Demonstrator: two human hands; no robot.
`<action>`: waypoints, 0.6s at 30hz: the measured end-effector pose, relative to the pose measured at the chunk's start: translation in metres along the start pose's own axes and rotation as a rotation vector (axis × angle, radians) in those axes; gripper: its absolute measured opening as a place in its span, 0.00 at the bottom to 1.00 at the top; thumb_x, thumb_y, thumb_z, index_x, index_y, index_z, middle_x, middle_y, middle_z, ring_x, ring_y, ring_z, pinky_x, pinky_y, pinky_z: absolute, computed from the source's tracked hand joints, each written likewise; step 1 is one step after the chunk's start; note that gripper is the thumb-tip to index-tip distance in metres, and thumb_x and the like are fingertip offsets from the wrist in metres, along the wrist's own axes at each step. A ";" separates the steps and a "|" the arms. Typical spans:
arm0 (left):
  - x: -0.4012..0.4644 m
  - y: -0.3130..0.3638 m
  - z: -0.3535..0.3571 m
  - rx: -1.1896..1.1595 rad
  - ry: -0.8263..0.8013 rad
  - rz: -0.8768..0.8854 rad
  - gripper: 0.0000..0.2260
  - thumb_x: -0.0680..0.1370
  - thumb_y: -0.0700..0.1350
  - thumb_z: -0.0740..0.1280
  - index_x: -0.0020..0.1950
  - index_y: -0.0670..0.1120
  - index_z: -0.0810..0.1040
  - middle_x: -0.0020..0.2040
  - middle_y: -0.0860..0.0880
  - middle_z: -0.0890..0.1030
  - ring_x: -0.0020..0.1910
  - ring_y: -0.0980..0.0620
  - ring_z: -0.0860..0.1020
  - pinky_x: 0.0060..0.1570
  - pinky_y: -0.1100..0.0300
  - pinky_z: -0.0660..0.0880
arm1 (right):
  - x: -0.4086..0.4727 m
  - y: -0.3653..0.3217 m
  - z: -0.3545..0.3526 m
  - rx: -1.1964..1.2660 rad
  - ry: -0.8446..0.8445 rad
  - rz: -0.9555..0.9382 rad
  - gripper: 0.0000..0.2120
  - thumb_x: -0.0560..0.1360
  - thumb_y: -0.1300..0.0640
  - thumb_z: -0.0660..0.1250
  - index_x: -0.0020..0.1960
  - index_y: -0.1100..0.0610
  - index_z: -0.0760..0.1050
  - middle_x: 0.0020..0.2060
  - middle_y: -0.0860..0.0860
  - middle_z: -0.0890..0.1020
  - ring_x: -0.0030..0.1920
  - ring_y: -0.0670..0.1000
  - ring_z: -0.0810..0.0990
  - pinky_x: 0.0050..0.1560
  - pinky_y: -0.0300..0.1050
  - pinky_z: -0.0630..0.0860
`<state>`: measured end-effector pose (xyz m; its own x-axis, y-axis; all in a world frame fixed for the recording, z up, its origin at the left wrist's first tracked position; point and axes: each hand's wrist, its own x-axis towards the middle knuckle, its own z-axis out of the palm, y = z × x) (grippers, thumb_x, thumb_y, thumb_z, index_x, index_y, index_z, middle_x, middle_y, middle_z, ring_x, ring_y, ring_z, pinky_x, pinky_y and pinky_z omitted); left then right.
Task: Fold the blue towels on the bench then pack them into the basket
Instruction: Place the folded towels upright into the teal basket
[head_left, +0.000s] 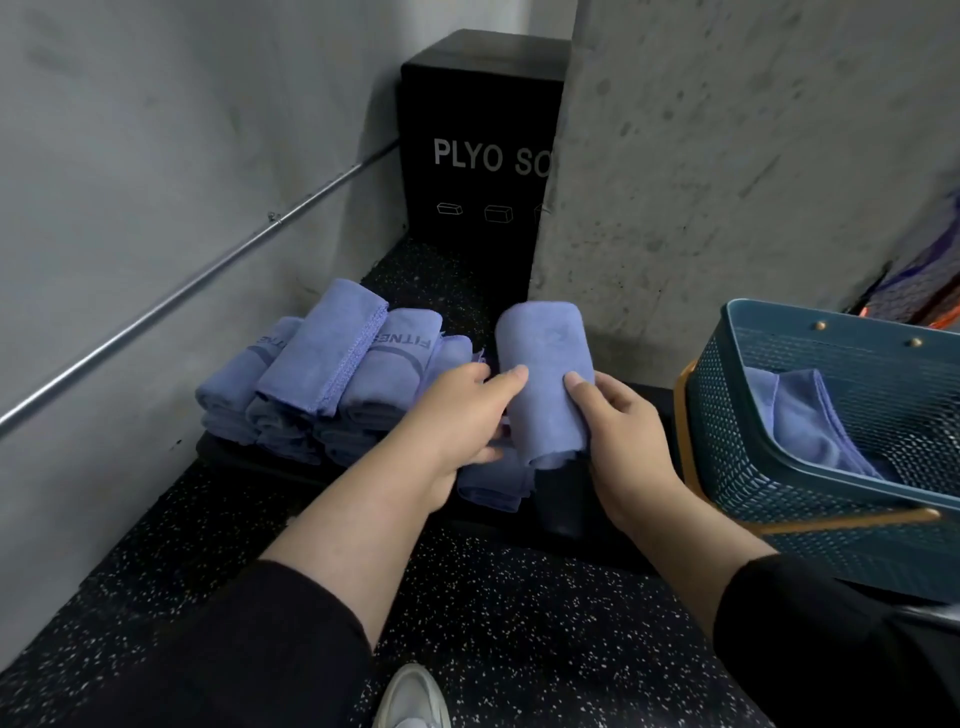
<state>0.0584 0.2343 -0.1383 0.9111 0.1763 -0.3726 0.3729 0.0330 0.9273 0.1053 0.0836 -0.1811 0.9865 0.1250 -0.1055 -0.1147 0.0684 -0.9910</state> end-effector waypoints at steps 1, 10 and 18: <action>0.000 0.002 0.005 -0.083 -0.022 -0.002 0.16 0.83 0.54 0.65 0.66 0.46 0.77 0.57 0.48 0.85 0.53 0.49 0.85 0.50 0.52 0.83 | -0.007 -0.004 0.001 -0.027 -0.030 -0.038 0.09 0.81 0.55 0.67 0.58 0.56 0.82 0.51 0.53 0.87 0.56 0.57 0.84 0.60 0.59 0.80; -0.011 0.027 0.042 -0.399 -0.021 0.086 0.13 0.81 0.48 0.69 0.59 0.39 0.80 0.51 0.40 0.86 0.52 0.44 0.85 0.61 0.45 0.80 | -0.046 -0.054 -0.018 -0.134 -0.133 -0.151 0.11 0.81 0.49 0.66 0.63 0.48 0.79 0.52 0.45 0.86 0.55 0.45 0.84 0.58 0.48 0.80; -0.023 0.043 0.094 -0.326 -0.077 0.309 0.14 0.78 0.50 0.72 0.54 0.40 0.82 0.51 0.39 0.86 0.53 0.41 0.85 0.61 0.40 0.78 | -0.063 -0.098 -0.079 -0.088 -0.082 -0.114 0.11 0.79 0.57 0.69 0.61 0.57 0.79 0.52 0.53 0.86 0.55 0.53 0.85 0.60 0.56 0.80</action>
<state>0.0702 0.1395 -0.0936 0.9859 0.1535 -0.0663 0.0174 0.3006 0.9536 0.0636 -0.0090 -0.0837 0.9793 0.2021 0.0111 0.0114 -0.0002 -0.9999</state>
